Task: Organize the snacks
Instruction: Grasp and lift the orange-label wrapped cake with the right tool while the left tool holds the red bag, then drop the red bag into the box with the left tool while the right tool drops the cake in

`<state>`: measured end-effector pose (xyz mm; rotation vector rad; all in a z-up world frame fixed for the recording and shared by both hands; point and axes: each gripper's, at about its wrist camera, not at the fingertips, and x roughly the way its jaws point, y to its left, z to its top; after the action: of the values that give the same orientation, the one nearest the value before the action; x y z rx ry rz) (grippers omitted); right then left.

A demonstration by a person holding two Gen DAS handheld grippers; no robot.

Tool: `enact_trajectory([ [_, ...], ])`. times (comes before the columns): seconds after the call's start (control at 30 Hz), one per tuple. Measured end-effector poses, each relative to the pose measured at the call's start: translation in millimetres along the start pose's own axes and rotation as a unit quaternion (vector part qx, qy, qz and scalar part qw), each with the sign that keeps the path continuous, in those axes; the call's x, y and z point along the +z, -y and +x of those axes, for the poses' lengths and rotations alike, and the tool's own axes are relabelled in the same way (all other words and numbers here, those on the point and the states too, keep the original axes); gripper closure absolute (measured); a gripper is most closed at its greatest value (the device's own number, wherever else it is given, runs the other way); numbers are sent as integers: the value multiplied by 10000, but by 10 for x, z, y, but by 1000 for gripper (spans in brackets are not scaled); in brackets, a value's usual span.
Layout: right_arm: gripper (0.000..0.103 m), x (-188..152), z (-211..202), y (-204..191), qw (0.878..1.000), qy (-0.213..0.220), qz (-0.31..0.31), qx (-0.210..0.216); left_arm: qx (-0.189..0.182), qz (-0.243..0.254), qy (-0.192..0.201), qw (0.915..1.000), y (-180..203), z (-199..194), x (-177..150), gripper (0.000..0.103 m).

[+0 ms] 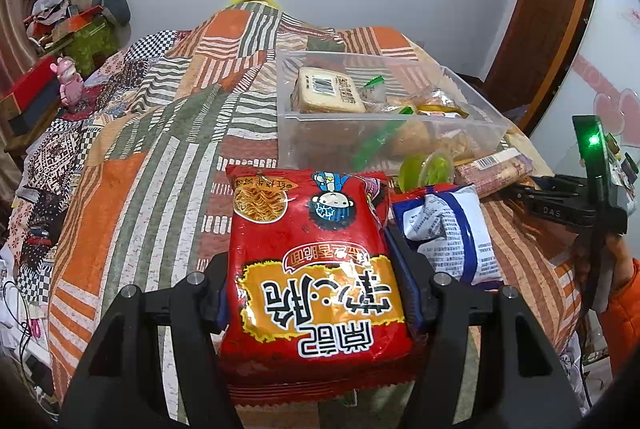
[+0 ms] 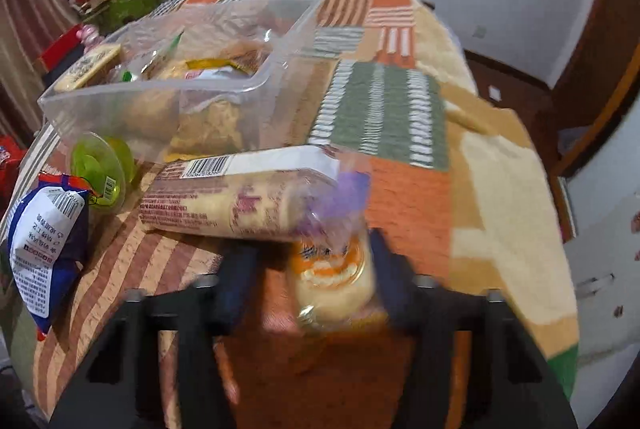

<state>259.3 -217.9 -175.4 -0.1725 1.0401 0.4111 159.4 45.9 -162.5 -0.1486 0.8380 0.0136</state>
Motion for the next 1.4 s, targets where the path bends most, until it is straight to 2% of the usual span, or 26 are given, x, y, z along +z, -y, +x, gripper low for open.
enact_trajectory([
  [0.17,71,-107,-121,11,10000,83,11,-15,-16,5,74,10000,20,-33,45,40],
  [0.33,71,-230,-378,53,9993,281,11,-255,-67,63,242,9997,70,-122,131,40],
  [0.53,71,-146,-737,184,9968,678,194,-374,-141,145,455,9988,159,-216,299,40],
  [0.73,71,68,-1003,100,9925,1189,163,-228,-225,208,678,9972,268,-240,575,40],
  [1.03,71,480,-905,-231,9877,1556,47,154,-274,331,896,9950,425,-95,1008,40],
  [1.27,71,804,-687,-385,9857,1654,15,306,-327,341,826,9955,495,158,1232,40],
  [1.4,71,968,-487,-456,9873,1556,11,330,-413,272,727,9961,497,337,1360,40],
])
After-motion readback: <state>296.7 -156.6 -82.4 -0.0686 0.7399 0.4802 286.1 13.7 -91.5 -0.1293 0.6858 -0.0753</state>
